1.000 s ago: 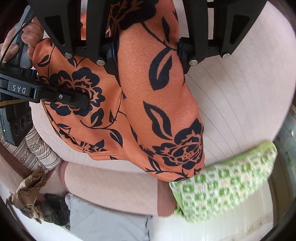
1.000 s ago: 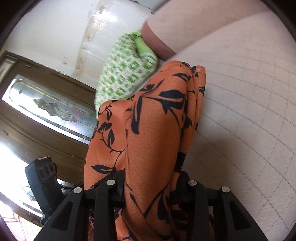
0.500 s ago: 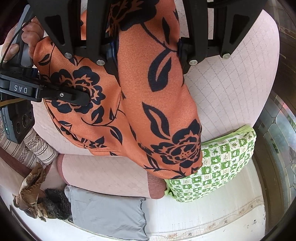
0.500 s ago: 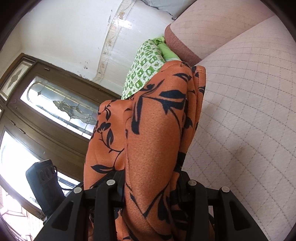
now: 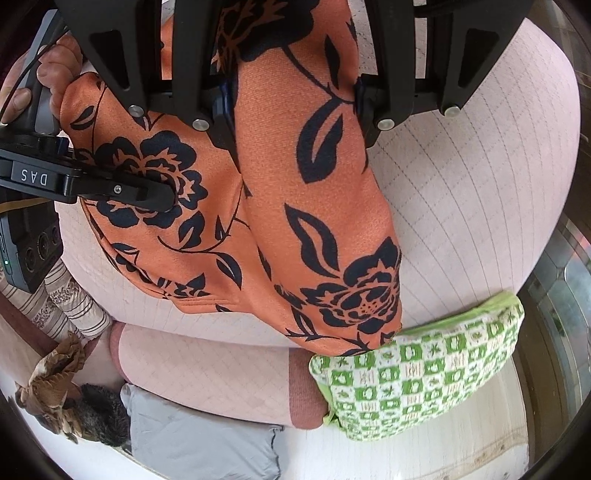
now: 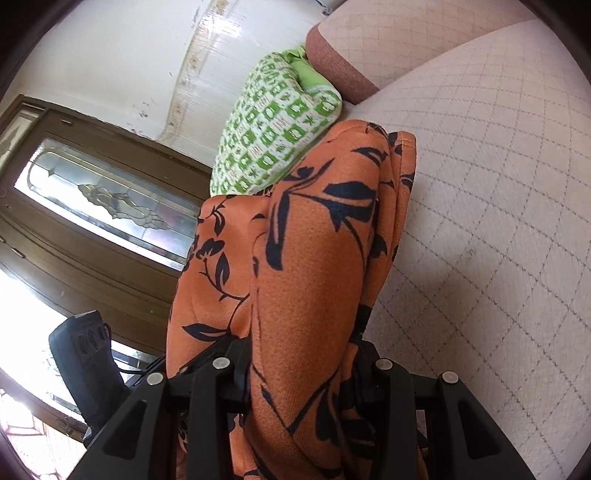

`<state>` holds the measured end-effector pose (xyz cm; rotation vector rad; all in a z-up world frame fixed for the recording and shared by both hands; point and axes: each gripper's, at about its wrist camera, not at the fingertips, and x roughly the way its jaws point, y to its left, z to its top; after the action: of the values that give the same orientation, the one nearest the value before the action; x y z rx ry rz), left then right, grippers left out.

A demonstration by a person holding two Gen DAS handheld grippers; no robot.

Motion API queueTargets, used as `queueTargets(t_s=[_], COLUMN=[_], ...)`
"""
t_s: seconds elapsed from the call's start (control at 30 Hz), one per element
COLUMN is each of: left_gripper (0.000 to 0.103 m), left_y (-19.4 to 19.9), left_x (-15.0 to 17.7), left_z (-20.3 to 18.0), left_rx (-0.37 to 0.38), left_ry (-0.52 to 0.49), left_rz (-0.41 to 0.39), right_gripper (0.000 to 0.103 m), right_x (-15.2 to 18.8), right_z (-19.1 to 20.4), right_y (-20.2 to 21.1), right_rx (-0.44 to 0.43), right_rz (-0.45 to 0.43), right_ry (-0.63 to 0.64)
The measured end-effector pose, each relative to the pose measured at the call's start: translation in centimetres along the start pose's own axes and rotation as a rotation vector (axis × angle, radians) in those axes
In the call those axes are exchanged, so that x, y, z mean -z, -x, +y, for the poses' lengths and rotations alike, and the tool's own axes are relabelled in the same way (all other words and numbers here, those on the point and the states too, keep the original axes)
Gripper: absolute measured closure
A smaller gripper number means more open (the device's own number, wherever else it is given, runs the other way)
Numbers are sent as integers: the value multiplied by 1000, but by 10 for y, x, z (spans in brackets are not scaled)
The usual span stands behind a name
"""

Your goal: Fold small clothes

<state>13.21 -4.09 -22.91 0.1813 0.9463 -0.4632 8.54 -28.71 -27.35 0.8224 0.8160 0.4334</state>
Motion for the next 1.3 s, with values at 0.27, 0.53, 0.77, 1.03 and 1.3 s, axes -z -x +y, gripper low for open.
queueTargets(t_s=[0.27, 0.53, 0.77, 1.03, 1.3], left_gripper=[55, 54, 46, 14, 14], left_y=[-12, -31, -58, -60, -19], left_x=[-2, 1, 9, 15, 15], left_z=[9, 9, 16, 21, 10], left_rx=[1, 28, 27, -71, -218], left_ry=[15, 36, 75, 88, 16], left_rz=[15, 61, 125, 128, 86], right_gripper=[63, 63, 63, 43, 37], right_x=[-8, -8, -7, -8, 0], right_z=[4, -9, -31, -51, -29], right_y=[-20, -25, -42, -48, -7], right_rx=[19, 67, 139, 142, 265], right_rz=[12, 47, 117, 158, 42], right_ry=[-13, -62, -123, -186, -68])
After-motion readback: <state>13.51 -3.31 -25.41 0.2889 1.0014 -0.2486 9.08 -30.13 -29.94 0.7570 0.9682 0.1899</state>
